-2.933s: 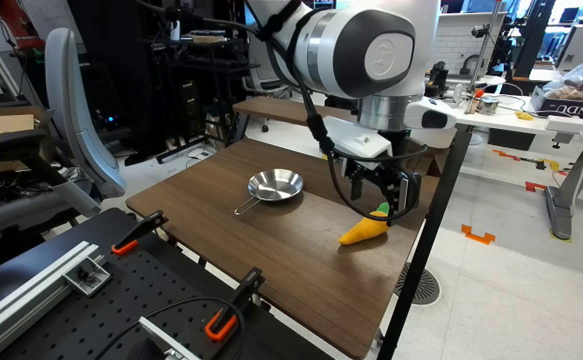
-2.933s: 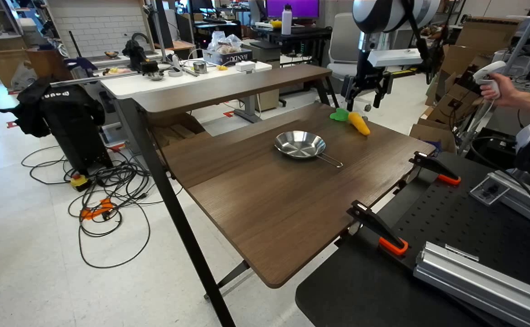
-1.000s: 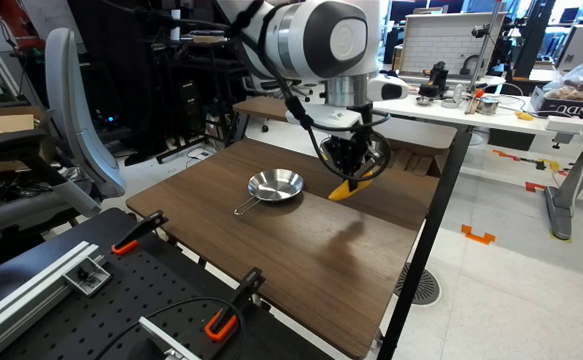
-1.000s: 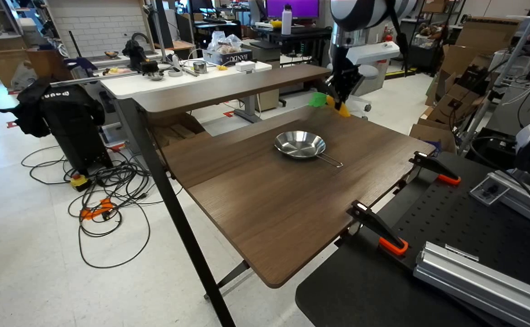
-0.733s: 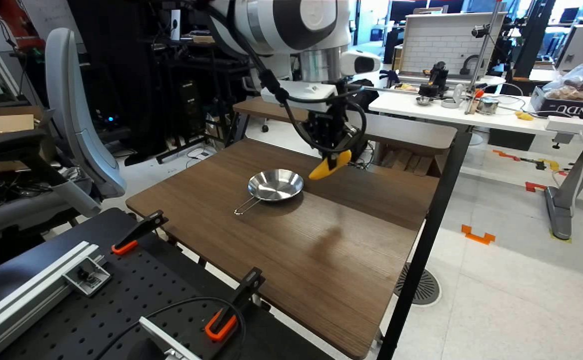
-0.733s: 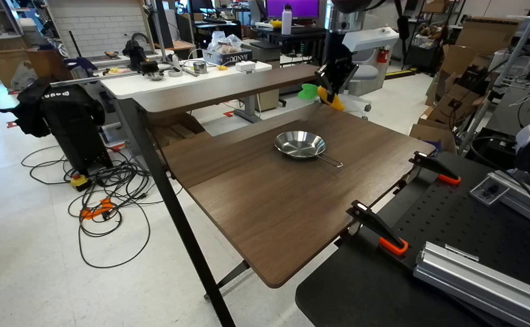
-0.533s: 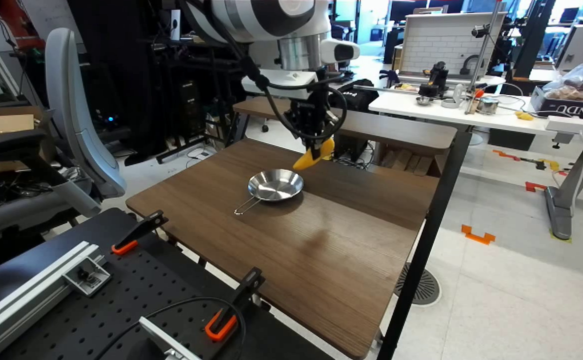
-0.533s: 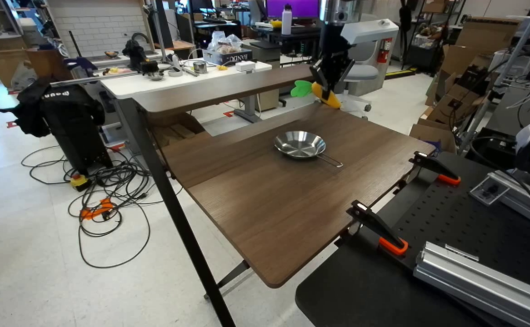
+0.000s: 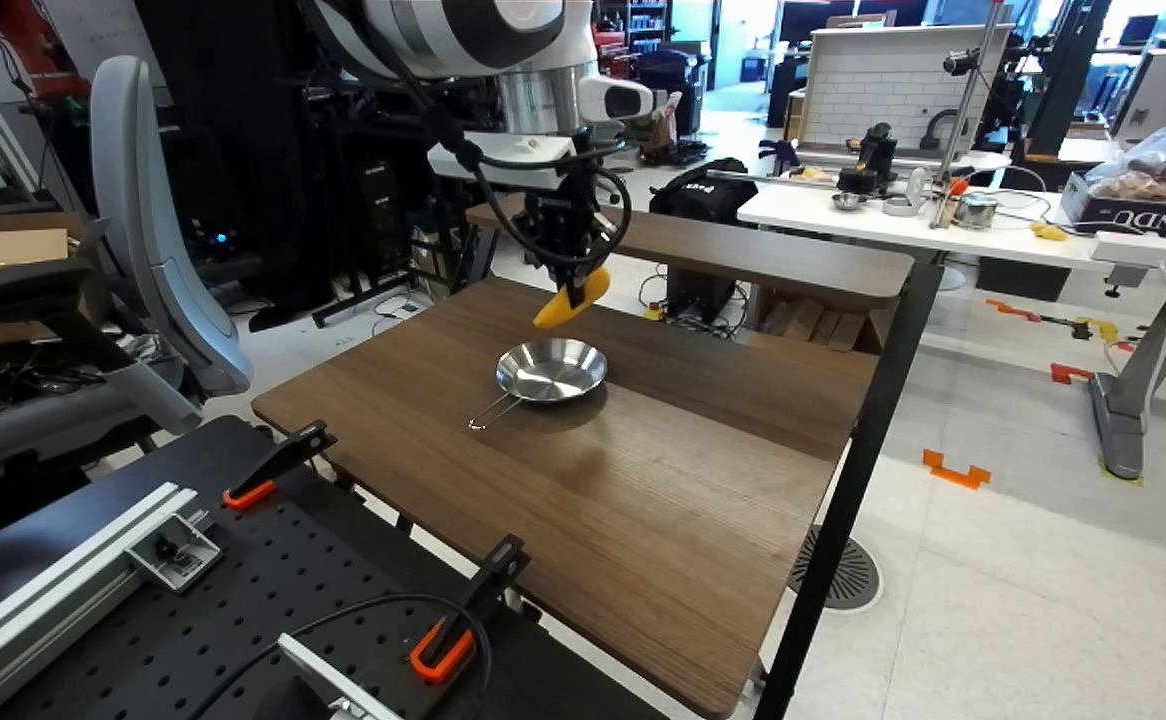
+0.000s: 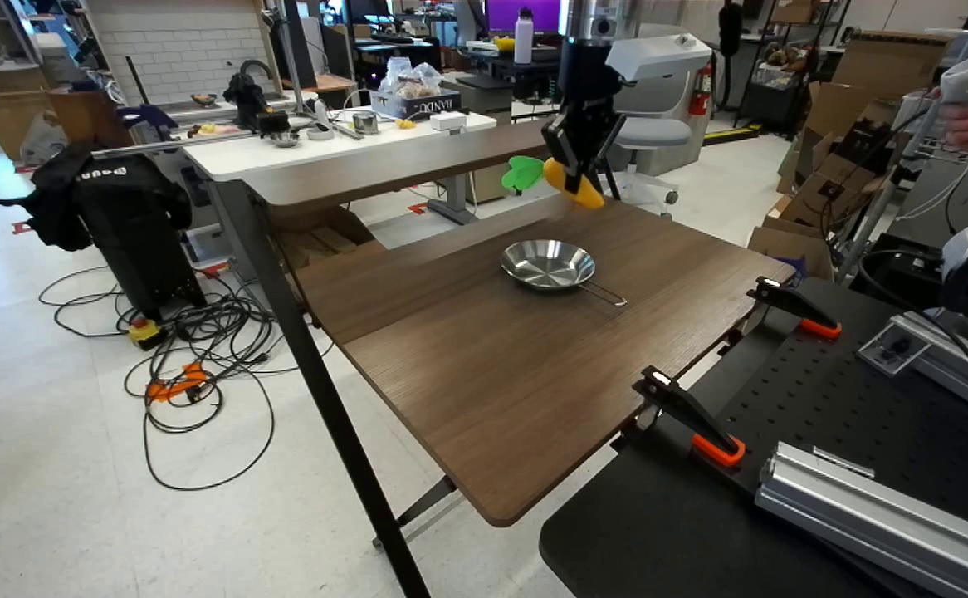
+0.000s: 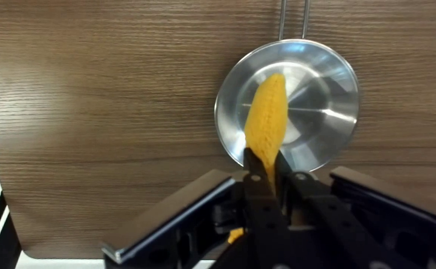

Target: Put the carrot plush toy on the pan

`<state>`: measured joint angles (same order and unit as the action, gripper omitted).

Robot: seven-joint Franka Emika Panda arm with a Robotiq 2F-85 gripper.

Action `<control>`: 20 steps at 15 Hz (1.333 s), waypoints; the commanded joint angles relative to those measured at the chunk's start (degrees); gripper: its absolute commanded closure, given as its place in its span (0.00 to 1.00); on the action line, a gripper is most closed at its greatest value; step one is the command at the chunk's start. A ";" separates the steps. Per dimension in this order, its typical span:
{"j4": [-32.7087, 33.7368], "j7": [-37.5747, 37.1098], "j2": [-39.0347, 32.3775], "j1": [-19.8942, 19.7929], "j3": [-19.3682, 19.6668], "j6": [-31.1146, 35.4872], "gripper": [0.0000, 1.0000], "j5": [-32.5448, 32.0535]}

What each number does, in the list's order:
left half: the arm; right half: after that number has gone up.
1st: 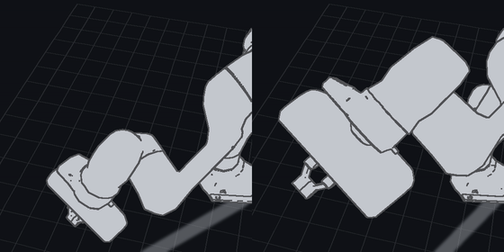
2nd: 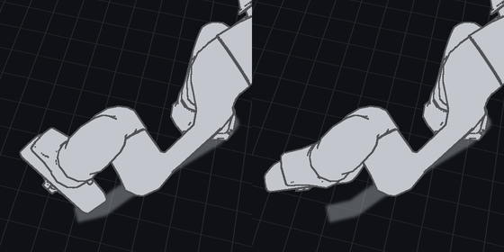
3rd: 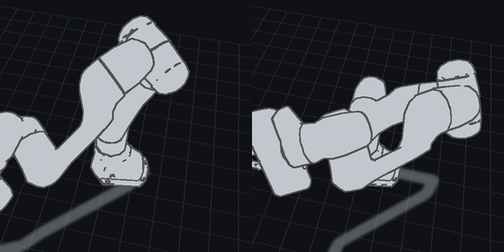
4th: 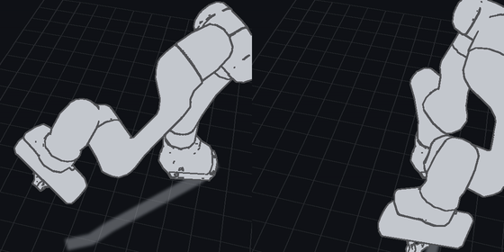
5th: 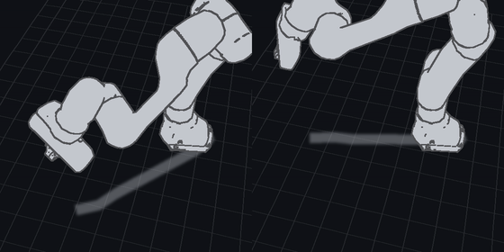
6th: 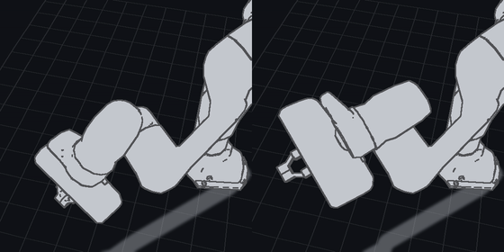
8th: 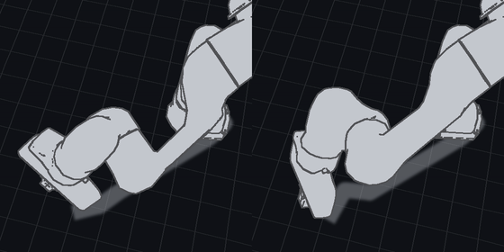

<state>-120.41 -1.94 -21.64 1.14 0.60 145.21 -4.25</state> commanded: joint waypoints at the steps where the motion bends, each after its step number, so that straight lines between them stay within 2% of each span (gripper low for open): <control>1: 0.07 0.68 -0.71 0.78 -0.71 0.28 0.92 -0.23; 2: -0.06 0.50 -0.73 0.94 -0.81 0.31 0.66 -0.20; 3: -0.20 0.65 -0.70 1.06 -0.95 0.14 0.65 -0.18; 5: -0.54 0.40 -0.40 1.47 -0.80 -0.65 0.52 -0.72; 6: -0.08 0.14 -0.77 1.13 -0.80 -0.25 0.69 0.10; 8: -0.19 0.14 -0.77 1.21 -0.85 -0.26 0.56 0.09; 9: -0.20 0.15 -0.77 1.21 -0.85 -0.26 0.52 0.09; 20: -0.25 0.16 -0.77 1.21 -0.85 -0.26 0.52 0.08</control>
<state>-120.76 -1.85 -22.43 2.25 -0.34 145.12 -4.28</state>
